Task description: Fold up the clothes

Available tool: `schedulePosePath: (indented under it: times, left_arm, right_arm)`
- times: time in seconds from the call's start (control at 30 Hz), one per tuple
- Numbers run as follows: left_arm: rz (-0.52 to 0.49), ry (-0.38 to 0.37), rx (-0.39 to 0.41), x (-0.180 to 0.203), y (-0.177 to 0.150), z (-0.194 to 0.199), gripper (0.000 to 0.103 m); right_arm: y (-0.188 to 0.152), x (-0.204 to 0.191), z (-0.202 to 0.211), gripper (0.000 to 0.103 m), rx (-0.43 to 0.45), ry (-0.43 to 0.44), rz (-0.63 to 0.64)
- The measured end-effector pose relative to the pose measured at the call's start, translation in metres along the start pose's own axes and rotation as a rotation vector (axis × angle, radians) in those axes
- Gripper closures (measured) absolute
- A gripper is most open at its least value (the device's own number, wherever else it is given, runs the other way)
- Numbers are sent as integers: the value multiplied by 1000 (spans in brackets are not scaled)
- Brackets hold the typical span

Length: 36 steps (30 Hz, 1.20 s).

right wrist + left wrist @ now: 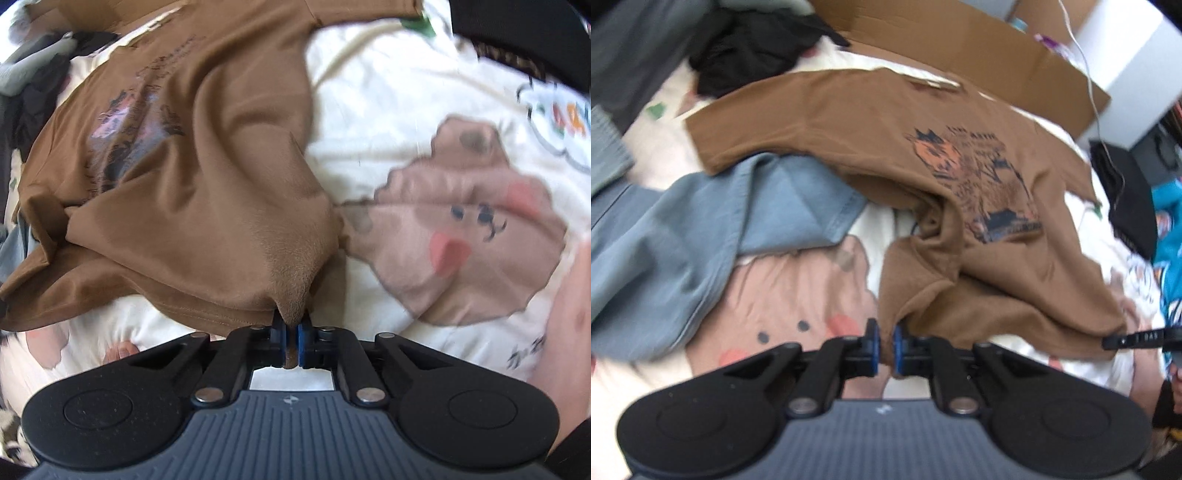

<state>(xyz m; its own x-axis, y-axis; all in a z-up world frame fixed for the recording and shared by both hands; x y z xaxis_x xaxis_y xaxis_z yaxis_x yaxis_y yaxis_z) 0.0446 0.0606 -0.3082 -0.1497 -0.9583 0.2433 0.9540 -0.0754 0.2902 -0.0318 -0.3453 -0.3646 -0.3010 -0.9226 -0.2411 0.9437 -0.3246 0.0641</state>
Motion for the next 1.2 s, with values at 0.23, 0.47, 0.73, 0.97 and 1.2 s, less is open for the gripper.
schedulePosePath:
  times: [0.23,0.47,0.73,0.97,1.2]
  left_arm:
    - [148,-3,26,-19,-29,29,95]
    - [262,10,-34,-37,-74,29,95]
    - [292,55,-112,-47,-103,21,95]
    - [276,50,-148,-34,-110,25,95]
    - [200,82,-163,-22,-111,30,95]
  right_arm:
    - [4,1,32,100,-18,-80,32]
    - [-9,-4,32,100,-54,-116,65]
    - [-23,-6,24,100,-78,-130,96]
    - [-28,2,29,100,-95,-174,76]
    - [-32,5,39,100,-96,-208,50]
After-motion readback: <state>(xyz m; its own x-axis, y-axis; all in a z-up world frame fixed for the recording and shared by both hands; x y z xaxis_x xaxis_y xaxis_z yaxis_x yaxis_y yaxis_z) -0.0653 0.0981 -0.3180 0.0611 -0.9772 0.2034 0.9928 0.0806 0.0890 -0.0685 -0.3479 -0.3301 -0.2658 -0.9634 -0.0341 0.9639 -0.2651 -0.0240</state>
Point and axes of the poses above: each gripper's, at about its wrist camera, not at the fingertips, and z roughly against the way its jaws point, x to its right, y to its top, the point moved 6 cm from there along -z, roughly the way its jaws point, and after that the axes turned 7 degrees about -x, right-handed, at the moved point
